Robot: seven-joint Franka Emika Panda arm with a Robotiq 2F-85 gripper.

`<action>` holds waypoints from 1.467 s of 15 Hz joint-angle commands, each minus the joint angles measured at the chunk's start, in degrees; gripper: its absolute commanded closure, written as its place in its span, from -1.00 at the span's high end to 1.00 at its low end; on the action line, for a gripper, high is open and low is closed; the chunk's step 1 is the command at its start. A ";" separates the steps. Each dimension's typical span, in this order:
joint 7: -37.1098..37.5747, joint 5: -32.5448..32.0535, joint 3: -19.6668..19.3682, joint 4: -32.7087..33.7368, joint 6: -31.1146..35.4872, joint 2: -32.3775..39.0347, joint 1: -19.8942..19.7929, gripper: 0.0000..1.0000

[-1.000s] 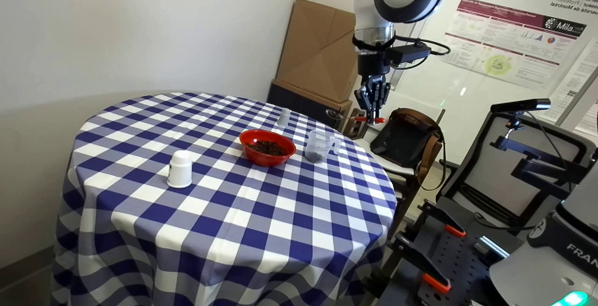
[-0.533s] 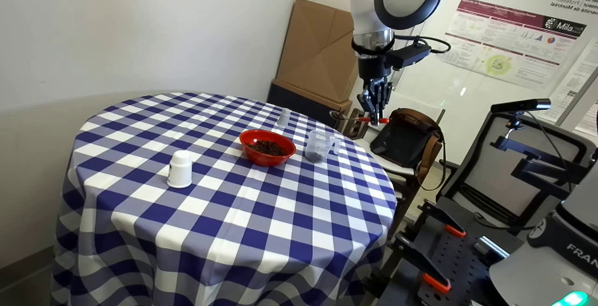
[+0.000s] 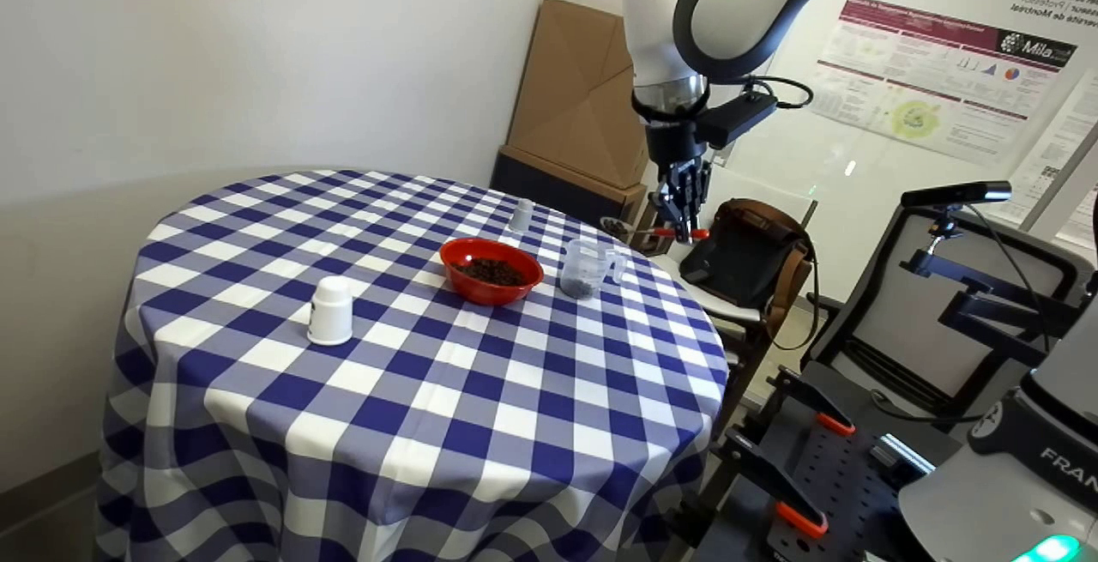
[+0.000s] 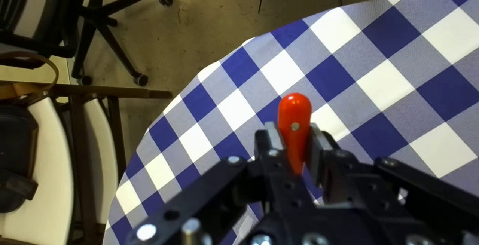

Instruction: Use the spoon to scoop some of the contents in the red bowl and put them in the colourless cup.

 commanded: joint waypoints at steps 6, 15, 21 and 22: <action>2.57 -2.03 -0.63 4.42 -1.13 5.40 1.20 -0.90; 3.55 -6.14 -1.33 8.27 -2.53 9.02 3.00 -0.90; 4.15 -11.00 -1.09 7.04 -4.43 9.36 3.86 -0.90; 4.30 -11.90 -1.09 6.93 -4.66 9.38 3.93 -0.90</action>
